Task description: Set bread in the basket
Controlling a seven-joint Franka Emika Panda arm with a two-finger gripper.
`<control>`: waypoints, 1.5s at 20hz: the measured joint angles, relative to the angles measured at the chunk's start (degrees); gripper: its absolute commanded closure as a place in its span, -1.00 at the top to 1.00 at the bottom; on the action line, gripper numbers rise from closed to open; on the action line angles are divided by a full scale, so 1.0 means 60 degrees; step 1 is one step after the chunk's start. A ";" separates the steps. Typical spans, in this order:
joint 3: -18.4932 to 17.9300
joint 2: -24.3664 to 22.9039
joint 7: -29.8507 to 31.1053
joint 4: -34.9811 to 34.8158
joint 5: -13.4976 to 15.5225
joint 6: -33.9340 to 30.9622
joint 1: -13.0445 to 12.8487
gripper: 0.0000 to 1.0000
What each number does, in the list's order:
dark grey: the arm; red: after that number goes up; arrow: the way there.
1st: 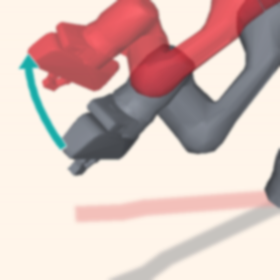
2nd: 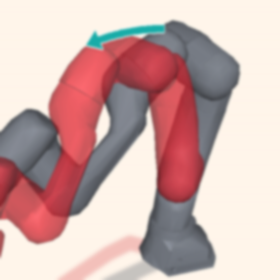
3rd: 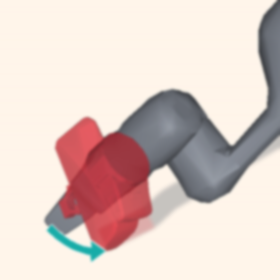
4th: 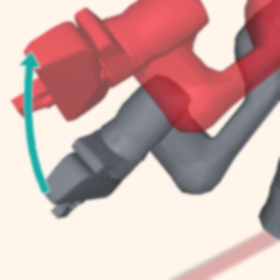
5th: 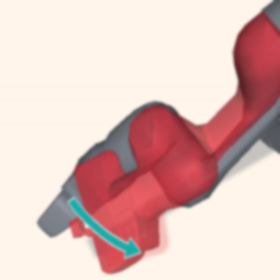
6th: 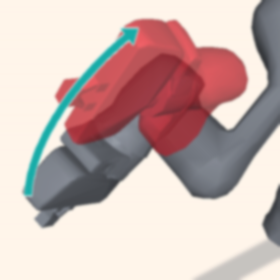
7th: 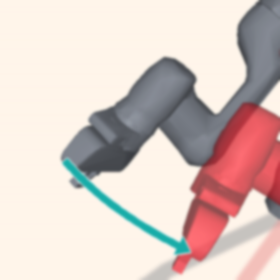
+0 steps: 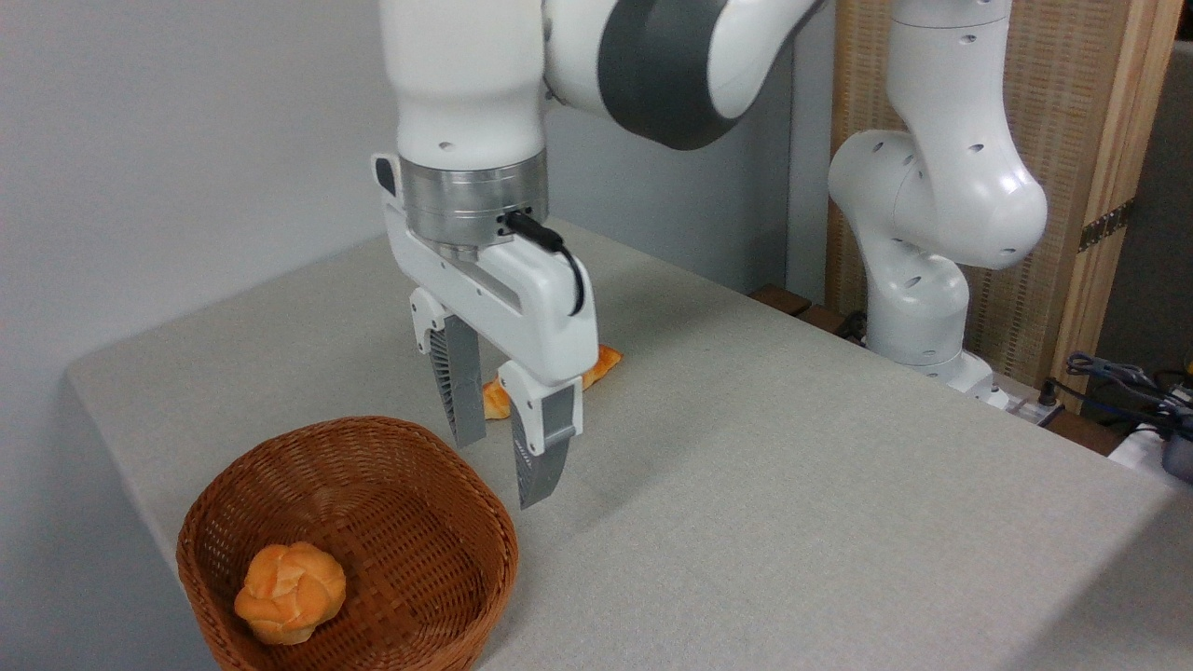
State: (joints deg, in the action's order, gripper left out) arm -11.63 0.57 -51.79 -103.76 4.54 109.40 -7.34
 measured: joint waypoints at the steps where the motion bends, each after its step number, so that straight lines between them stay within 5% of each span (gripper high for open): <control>1: 0.0059 0.0076 0.0013 0.0000 -0.0049 0.0000 -0.0008 1.00; 4: 0.0008 0.0072 0.0014 0.0013 0.0353 0.0083 0.0036 1.00; 12: 0.0078 0.0071 0.0630 -0.0107 0.0456 -0.0076 -0.0060 1.00; 24: 0.0389 -0.0938 0.1955 -0.2632 0.0466 -0.0211 -0.3942 1.00; 30: 0.0515 -0.0607 0.2027 -0.2851 0.0068 -0.0209 -0.4321 1.00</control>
State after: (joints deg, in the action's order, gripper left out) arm -8.54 -3.07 -39.63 -120.86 4.95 108.15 -33.27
